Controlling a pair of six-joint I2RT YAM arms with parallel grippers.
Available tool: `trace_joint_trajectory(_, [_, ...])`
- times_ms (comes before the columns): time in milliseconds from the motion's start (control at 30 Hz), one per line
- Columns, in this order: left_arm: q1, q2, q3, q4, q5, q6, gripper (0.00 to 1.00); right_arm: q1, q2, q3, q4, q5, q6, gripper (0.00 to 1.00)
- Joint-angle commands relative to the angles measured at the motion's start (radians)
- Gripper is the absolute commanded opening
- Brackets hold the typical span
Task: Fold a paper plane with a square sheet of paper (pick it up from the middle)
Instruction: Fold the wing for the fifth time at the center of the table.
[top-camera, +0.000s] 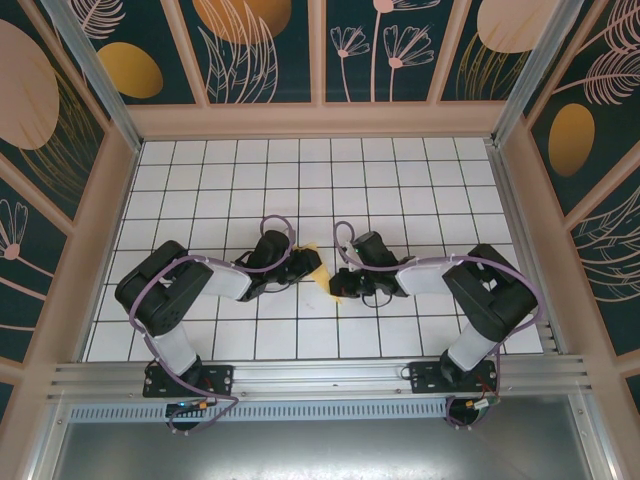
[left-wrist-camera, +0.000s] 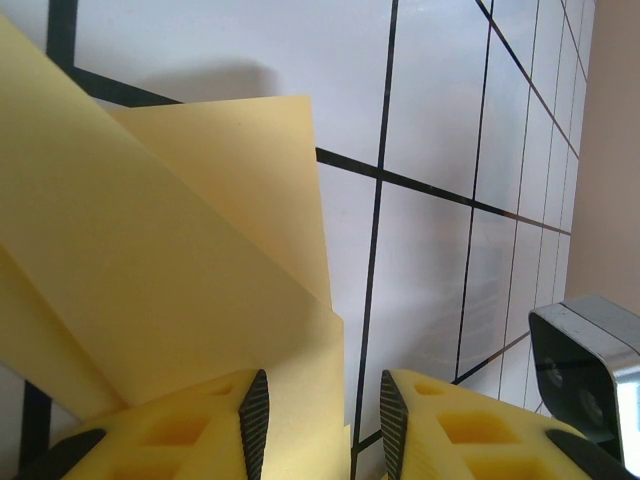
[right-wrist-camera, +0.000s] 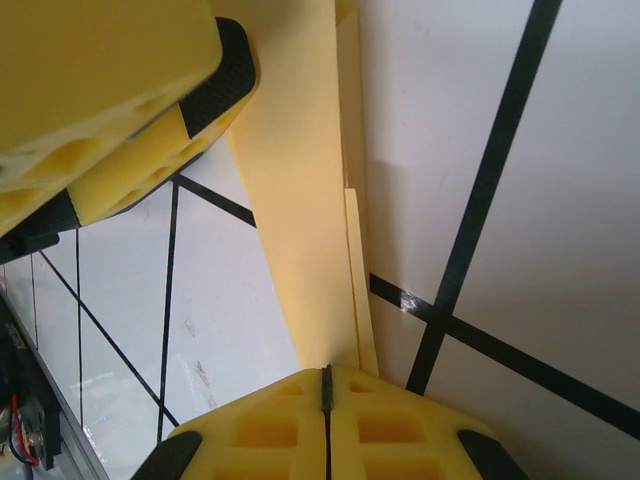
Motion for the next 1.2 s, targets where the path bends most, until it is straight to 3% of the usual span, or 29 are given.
trace_joint_trajectory(0, [0.0,0.079,-0.009,-0.093,-0.062,0.026,0.37,-0.005,0.006,-0.056,-0.041,-0.003,0.023,0.07])
trace_joint_trajectory(467, [0.001,0.116,-0.008,-0.112,-0.077,0.006,0.37,-0.005,-0.125,-0.116,-0.065,-0.01,0.054,0.08])
trace_joint_trajectory(733, [0.001,0.127,0.008,-0.132,-0.07,0.029,0.36,-0.006,-0.216,-0.03,-0.1,-0.058,0.04,0.11])
trace_joint_trajectory(900, [0.001,0.133,0.015,-0.144,-0.067,0.034,0.36,0.035,-0.159,0.025,-0.098,-0.082,0.033,0.11])
trace_joint_trajectory(1033, [0.001,0.133,0.018,-0.149,-0.064,0.036,0.36,0.089,-0.098,0.074,-0.155,-0.006,0.0,0.11])
trace_joint_trajectory(1167, [0.001,0.131,0.017,-0.151,-0.064,0.039,0.36,0.073,-0.066,0.066,-0.169,0.035,-0.01,0.1])
